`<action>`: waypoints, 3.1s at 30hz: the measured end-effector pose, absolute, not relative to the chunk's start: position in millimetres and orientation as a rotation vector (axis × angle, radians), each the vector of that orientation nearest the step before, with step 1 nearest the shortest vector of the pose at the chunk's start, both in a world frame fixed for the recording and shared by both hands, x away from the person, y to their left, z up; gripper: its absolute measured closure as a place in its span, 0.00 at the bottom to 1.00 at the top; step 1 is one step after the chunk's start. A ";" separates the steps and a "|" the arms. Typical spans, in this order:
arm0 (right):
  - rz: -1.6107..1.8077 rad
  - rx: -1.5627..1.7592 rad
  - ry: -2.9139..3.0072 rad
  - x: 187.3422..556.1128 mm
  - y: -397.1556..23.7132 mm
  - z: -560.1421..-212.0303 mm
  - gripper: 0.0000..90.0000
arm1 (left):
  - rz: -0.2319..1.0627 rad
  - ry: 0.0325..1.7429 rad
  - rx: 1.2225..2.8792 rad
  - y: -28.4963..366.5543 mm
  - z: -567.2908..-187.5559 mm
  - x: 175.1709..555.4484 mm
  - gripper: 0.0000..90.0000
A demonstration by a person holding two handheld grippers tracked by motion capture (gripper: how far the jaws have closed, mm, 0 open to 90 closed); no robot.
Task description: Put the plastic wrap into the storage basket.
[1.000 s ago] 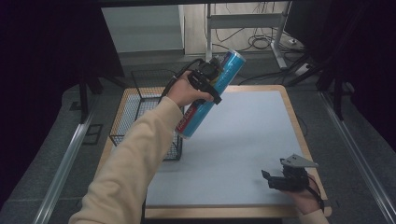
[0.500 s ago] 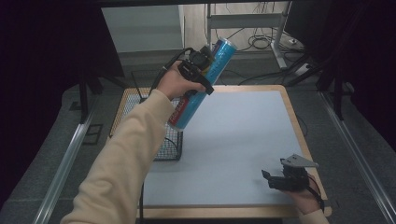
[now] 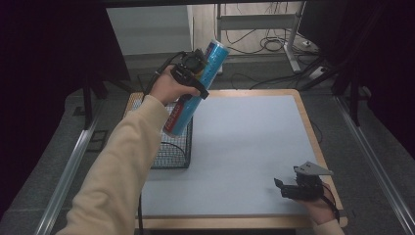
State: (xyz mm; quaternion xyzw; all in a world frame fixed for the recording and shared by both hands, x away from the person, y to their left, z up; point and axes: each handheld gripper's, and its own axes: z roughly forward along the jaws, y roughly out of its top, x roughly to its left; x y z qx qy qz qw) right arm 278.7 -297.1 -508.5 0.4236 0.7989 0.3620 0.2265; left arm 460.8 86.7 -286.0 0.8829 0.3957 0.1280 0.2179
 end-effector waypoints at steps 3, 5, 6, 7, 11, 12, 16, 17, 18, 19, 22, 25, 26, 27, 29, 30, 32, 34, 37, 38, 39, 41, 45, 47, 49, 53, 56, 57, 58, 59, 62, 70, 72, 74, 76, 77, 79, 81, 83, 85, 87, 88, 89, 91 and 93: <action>1.000 1.169 2.193 278.2 -297.7 -507.7 0.16 | 0.358 1.110 2.434 92.1 -289.4 461.7 0.36; 1.001 1.171 2.191 277.8 -297.6 -507.4 0.16 | 0.361 1.119 2.428 96.2 -291.9 462.4 0.36; 1.001 1.172 2.191 277.6 -297.5 -507.3 0.16 | 0.358 1.122 2.430 98.5 -293.1 462.9 0.36; 1.000 1.171 2.191 277.7 -297.4 -507.3 0.16 | 0.360 1.129 2.426 100.6 -294.9 463.2 0.36; 1.000 1.171 2.193 277.8 -297.2 -507.5 0.16 | 0.372 1.155 2.424 108.4 -300.1 465.0 0.36; 1.001 1.172 2.191 277.8 -296.9 -507.7 0.16 | 0.384 1.158 2.433 111.3 -301.4 465.7 0.36; 1.000 1.171 2.191 277.8 -296.7 -507.6 0.16 | 0.379 1.182 2.428 118.0 -308.0 468.2 0.36; 1.000 1.171 2.191 277.9 -296.8 -507.5 0.16 | 0.377 1.187 2.427 119.2 -309.6 468.6 0.36; 1.001 1.172 2.190 277.9 -296.8 -507.5 0.16 | 0.376 1.192 2.427 120.1 -311.3 469.1 0.36; 1.001 1.173 2.189 278.0 -296.9 -507.6 0.16 | 0.377 1.193 2.430 121.1 -313.0 469.7 0.36; 0.998 1.172 2.190 278.2 -296.9 -507.9 0.16 | 0.377 1.200 2.435 123.5 -317.6 471.6 0.36; 1.000 1.172 2.193 278.0 -296.9 -507.9 0.16 | 0.399 1.182 2.443 123.7 -321.1 471.1 0.36; 1.000 1.173 2.195 278.0 -296.8 -508.0 0.16 | 0.389 1.188 2.443 123.5 -322.7 471.6 0.36; 0.999 1.173 2.197 278.2 -296.8 -508.2 0.16 | 0.380 1.192 2.447 124.0 -324.3 472.4 0.36; 0.997 1.172 2.199 278.1 -296.5 -508.5 0.16 | 0.368 1.198 2.434 124.6 -328.1 473.8 0.36; 0.996 1.170 2.198 277.9 -296.3 -508.4 0.16 | 0.369 1.202 2.437 125.0 -329.8 474.6 0.36; 0.998 1.171 2.198 277.5 -296.1 -508.2 0.16 | 0.373 1.210 2.440 125.7 -332.6 475.9 0.36; 0.999 1.168 2.199 277.5 -296.1 -508.2 0.16 | 0.374 1.215 2.452 127.7 -335.2 478.0 0.36; 1.001 1.165 2.201 277.7 -296.0 -508.4 0.16 | 0.367 1.227 2.452 130.9 -339.2 480.8 0.36; 1.001 1.165 2.201 277.7 -296.1 -508.4 0.16 | 0.370 1.232 2.453 131.7 -341.0 481.8 0.36; 1.002 1.167 2.201 277.7 -296.2 -508.5 0.16 | 0.375 1.240 2.448 132.1 -343.1 482.7 0.36; 1.001 1.166 2.201 277.6 -296.4 -508.5 0.16 | 0.378 1.246 2.468 133.5 -346.8 485.0 0.36; 1.002 1.165 2.201 277.9 -295.9 -509.0 0.16 | 0.377 1.261 2.467 135.0 -356.0 488.4 0.36; 1.005 1.160 2.202 278.0 -295.6 -508.8 0.16 | 0.381 1.260 2.473 136.1 -360.5 490.5 0.36; 1.005 1.161 2.201 278.1 -295.7 -508.8 0.16 | 0.376 1.272 2.471 137.5 -365.7 493.1 0.36; 1.007 1.164 2.197 278.3 -296.1 -508.7 0.16 | 0.364 1.288 2.481 138.5 -374.7 498.2 0.36; 1.013 1.163 2.191 278.4 -296.1 -507.8 0.16 | 0.377 1.290 2.494 137.3 -379.3 501.0 0.36; 1.017 1.162 2.189 278.5 -296.2 -507.2 0.16 | 0.380 1.289 2.496 137.1 -380.6 502.1 0.36; 1.021 1.159 2.186 278.3 -296.1 -506.6 0.16 | 0.378 1.289 2.496 137.0 -381.8 503.2 0.36; 1.024 1.157 2.183 278.2 -296.1 -506.1 0.16 | 0.375 1.292 2.498 136.7 -383.0 504.4 0.36; 1.029 1.157 2.175 277.9 -296.7 -504.9 0.16 | 0.382 1.289 2.501 135.0 -387.2 507.6 0.36; 1.030 1.159 2.175 277.8 -297.3 -504.4 0.16 | 0.385 1.335 2.524 133.9 -400.3 522.6 0.36; 1.031 1.159 2.174 277.9 -297.6 -504.3 0.16 | 0.395 1.349 2.524 135.5 -403.9 527.2 0.36; 1.026 1.158 2.172 278.2 -298.4 -504.4 0.16 | 0.409 1.356 2.566 135.2 -406.6 532.4 0.36; 1.026 1.156 2.174 278.6 -298.6 -504.7 0.16 | 0.434 1.364 2.585 135.1 -411.3 536.8 0.36; 1.025 1.158 2.174 278.4 -298.5 -504.6 0.16 | 0.429 1.372 2.583 135.6 -413.5 539.1 0.36; 1.026 1.157 2.174 278.1 -298.7 -504.3 0.16 | 0.433 1.389 2.571 136.2 -417.1 543.3 0.36; 1.020 1.160 2.174 278.0 -298.6 -504.6 0.16 | 0.432 1.394 2.571 136.0 -420.5 546.3 0.36; 1.020 1.159 2.178 278.2 -298.3 -505.4 0.16 | 0.432 1.396 2.571 134.8 -423.7 548.0 0.35; 1.019 1.158 2.180 278.3 -298.1 -505.6 0.16 | 0.444 1.412 2.573 133.6 -425.5 549.7 0.35; 1.018 1.158 2.180 278.3 -298.0 -505.7 0.16 | 0.446 1.436 2.566 133.7 -426.6 551.6 0.35; 1.017 1.157 2.180 278.4 -297.9 -505.8 0.16 | 0.450 1.451 2.554 134.4 -427.5 552.6 0.35; 1.017 1.160 2.181 278.2 -297.7 -505.9 0.16 | 0.459 1.460 2.549 135.1 -428.5 553.1 0.35; 1.016 1.158 2.182 277.6 -297.6 -505.9 0.16 | 0.475 1.469 2.537 136.1 -430.9 553.6 0.35; 1.015 1.155 2.183 277.3 -297.7 -505.7 0.16 | 0.490 1.460 2.543 135.8 -431.0 553.3 0.35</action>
